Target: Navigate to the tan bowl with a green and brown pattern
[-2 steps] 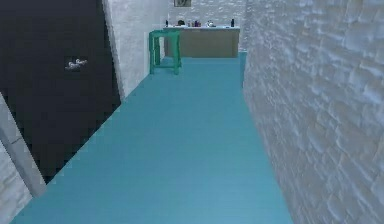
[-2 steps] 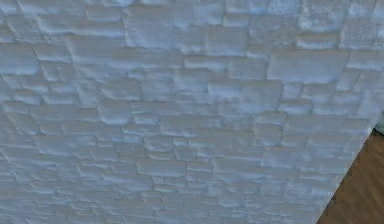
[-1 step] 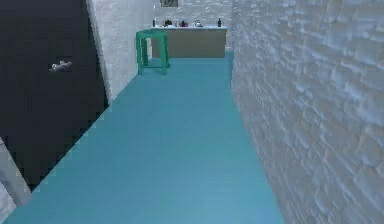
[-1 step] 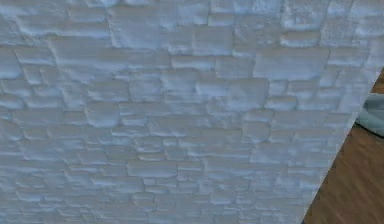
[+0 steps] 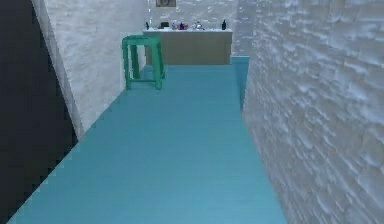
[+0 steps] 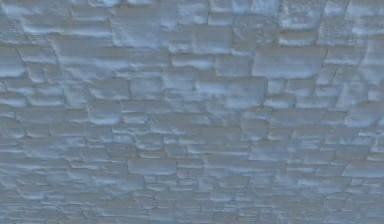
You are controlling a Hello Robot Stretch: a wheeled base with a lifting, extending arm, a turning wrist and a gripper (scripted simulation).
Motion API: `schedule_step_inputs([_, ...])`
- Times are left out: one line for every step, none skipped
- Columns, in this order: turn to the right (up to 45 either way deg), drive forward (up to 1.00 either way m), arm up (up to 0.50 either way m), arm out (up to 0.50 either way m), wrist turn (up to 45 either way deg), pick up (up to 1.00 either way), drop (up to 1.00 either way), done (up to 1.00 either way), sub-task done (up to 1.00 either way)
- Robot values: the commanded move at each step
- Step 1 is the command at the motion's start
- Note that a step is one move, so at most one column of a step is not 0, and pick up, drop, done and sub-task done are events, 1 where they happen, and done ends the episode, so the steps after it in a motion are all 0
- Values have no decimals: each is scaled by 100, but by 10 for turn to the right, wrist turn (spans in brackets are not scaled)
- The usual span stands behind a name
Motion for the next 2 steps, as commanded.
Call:
schedule_step_inputs([0, 100, 0, 0, 0, 0, 0, 0, 0])
schedule_step_inputs([0, 100, 0, 0, 0, 0, 0, 0, 0])
